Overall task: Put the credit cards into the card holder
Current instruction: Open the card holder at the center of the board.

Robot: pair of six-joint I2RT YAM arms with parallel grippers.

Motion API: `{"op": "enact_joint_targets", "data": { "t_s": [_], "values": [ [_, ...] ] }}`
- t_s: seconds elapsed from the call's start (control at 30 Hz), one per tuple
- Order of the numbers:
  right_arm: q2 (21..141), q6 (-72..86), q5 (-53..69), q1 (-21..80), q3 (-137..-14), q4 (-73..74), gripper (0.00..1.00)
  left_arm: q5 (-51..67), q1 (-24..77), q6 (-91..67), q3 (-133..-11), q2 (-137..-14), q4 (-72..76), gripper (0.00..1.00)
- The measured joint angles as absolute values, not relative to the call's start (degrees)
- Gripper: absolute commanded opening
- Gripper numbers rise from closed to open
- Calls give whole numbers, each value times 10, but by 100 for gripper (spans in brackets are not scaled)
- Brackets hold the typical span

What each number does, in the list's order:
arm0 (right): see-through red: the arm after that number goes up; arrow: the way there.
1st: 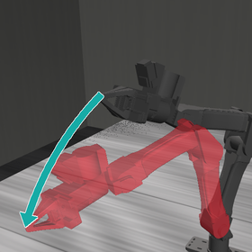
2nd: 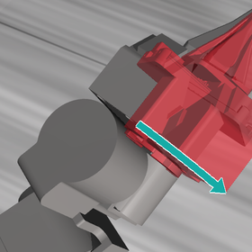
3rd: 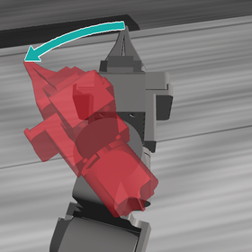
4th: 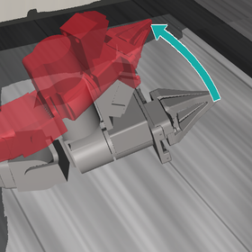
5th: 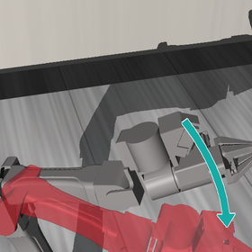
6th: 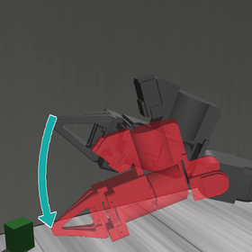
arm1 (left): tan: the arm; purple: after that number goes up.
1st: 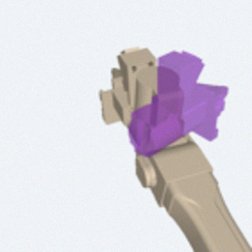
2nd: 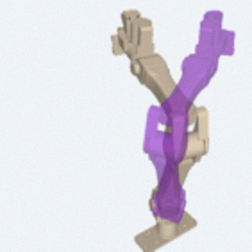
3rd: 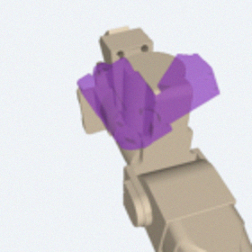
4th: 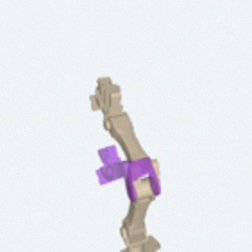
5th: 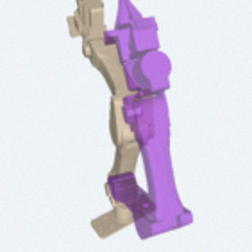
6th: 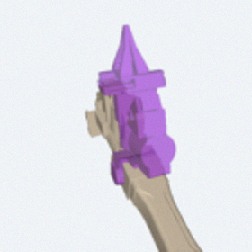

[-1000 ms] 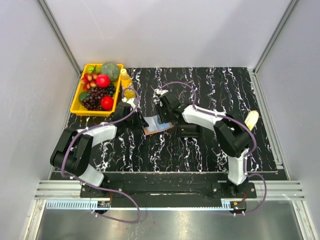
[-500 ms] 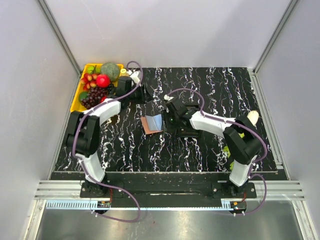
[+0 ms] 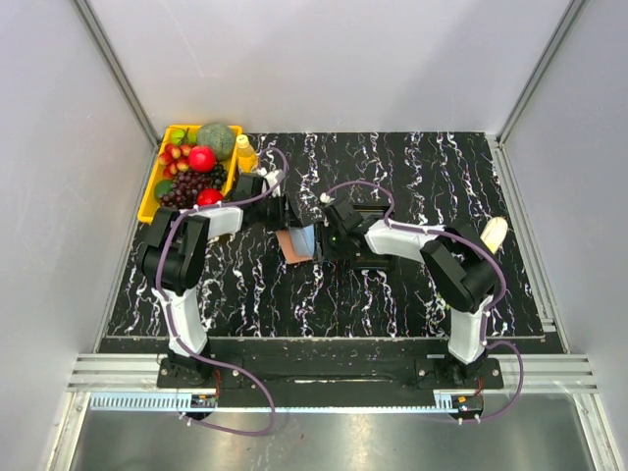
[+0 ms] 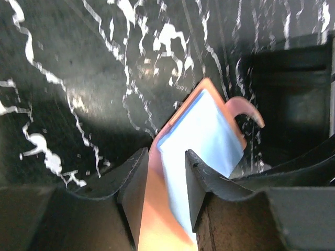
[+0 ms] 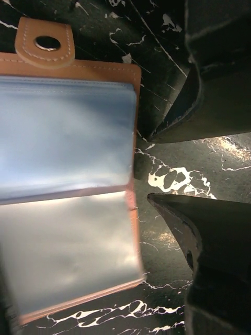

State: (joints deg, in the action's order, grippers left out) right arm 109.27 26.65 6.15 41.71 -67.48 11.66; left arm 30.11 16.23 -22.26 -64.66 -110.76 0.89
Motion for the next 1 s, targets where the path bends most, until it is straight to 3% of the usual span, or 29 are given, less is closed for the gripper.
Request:
{"op": "enact_joint_targets", "data": {
  "t_s": [0.63, 1.0],
  "values": [
    [1132, 273, 117, 370, -725, 122, 56, 279, 200, -303, -348, -959, 210, 31],
    [1181, 255, 152, 370, -788, 117, 56, 244, 262, -366, -258, -886, 241, 31]
  ]
}}
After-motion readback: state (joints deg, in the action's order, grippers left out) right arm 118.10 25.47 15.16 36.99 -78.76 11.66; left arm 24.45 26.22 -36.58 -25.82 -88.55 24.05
